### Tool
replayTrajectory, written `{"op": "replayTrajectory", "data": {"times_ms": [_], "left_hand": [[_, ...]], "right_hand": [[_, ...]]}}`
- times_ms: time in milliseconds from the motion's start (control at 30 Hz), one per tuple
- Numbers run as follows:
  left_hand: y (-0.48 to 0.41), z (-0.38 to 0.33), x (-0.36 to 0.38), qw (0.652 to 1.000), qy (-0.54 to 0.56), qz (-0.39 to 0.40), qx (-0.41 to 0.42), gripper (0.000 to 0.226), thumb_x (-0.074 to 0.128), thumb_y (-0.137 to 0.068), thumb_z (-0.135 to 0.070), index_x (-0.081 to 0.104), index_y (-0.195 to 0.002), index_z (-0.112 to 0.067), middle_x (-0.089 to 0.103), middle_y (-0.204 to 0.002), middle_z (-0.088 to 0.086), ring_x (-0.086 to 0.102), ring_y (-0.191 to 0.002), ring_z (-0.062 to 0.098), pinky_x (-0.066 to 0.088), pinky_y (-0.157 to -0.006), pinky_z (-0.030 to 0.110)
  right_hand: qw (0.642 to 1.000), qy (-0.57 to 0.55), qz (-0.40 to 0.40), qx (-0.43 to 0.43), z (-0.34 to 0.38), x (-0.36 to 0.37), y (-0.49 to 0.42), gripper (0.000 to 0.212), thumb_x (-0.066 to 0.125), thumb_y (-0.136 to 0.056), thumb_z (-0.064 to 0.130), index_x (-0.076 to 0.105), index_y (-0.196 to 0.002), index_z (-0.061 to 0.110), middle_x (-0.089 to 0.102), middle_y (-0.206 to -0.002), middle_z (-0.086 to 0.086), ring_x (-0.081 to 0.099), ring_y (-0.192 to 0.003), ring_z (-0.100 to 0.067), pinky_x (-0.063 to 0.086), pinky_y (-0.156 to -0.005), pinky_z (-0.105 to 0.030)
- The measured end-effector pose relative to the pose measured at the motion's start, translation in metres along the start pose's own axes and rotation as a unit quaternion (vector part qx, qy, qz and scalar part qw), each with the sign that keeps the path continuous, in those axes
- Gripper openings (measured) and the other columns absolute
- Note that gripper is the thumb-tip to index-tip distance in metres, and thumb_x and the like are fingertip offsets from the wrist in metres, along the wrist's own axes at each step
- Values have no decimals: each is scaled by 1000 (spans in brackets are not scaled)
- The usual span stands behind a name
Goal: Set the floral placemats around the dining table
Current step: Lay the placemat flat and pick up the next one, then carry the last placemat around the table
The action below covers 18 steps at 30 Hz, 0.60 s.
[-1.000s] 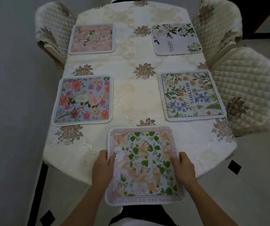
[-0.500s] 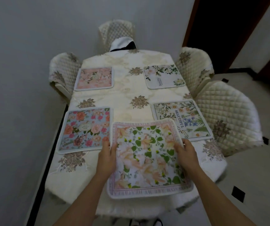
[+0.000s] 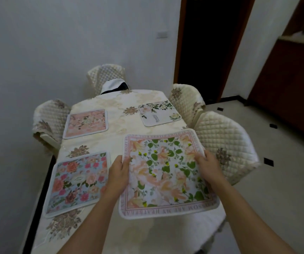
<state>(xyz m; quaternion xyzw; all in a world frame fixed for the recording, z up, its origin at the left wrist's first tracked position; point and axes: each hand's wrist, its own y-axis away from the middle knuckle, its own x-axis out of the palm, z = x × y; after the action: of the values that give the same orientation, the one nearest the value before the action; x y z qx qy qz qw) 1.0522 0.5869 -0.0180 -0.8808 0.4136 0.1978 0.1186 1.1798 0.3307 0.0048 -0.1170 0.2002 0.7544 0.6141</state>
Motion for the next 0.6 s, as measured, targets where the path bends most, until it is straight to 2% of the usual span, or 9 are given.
{"op": "replayTrajectory", "data": {"times_ms": [100, 233, 333, 400, 467, 500, 600], "left_hand": [[0, -6, 19, 999, -7, 36, 24, 41, 41, -104, -39, 53, -97, -1, 59, -92, 26, 58, -81, 37, 43, -65, 42], [3, -16, 54, 995, 0, 92, 30, 37, 43, -103, -37, 56, -95, -3, 62, -86, 16, 62, -79, 33, 49, -66, 50], [6, -27, 89, 988, -2, 141, 60, 31, 44, -103, -32, 55, -86, -8, 59, -77, 5, 58, -73, 25, 42, -57, 34], [12, -38, 114, 981, -10, 174, 87, 26, 43, -104, -31, 58, -92, -13, 61, -83, 2, 58, -78, 22, 43, -59, 30], [20, -48, 140, 972, -12, 207, 107, 27, 43, -104, -30, 60, -98, -10, 62, -89, 7, 58, -84, 26, 45, -65, 36], [25, -53, 152, 967, -8, 226, 116, 26, 44, -104, -30, 59, -94, -11, 60, -86, 7, 57, -80, 25, 43, -64, 37], [40, -71, 188, 951, 7, 280, 134, 26, 43, -104, -32, 56, -91, -13, 59, -80, 0, 58, -73, 18, 42, -58, 32]], "right_hand": [[998, 22, -47, 25, -15, -17, 12, 27, 47, -98, 34, 62, -114, 19, 68, -102, -1, 66, -92, -23, 55, -81, -42], [990, 51, -119, 57, -42, -43, 33, 28, 46, -100, 30, 59, -119, 14, 66, -106, -3, 64, -95, -25, 53, -80, -38], [977, 57, -179, 104, -67, -70, 51, 30, 44, -101, 32, 57, -119, 12, 60, -101, -4, 59, -90, -24, 46, -69, -31], [966, 61, -218, 127, -82, -89, 67, 29, 44, -102, 33, 56, -116, 11, 60, -100, -5, 57, -85, -21, 42, -60, -28], [954, 61, -253, 151, -95, -110, 83, 27, 44, -102, 33, 56, -113, 12, 62, -101, -6, 58, -85, -23, 44, -64, -29], [947, 59, -270, 164, -102, -120, 92, 26, 44, -102, 33, 56, -112, 12, 62, -101, -7, 59, -87, -24, 45, -68, -31], [927, 49, -318, 193, -118, -147, 114, 30, 46, -101, 35, 59, -113, 11, 65, -102, -9, 61, -90, -27, 48, -74, -34]]}}
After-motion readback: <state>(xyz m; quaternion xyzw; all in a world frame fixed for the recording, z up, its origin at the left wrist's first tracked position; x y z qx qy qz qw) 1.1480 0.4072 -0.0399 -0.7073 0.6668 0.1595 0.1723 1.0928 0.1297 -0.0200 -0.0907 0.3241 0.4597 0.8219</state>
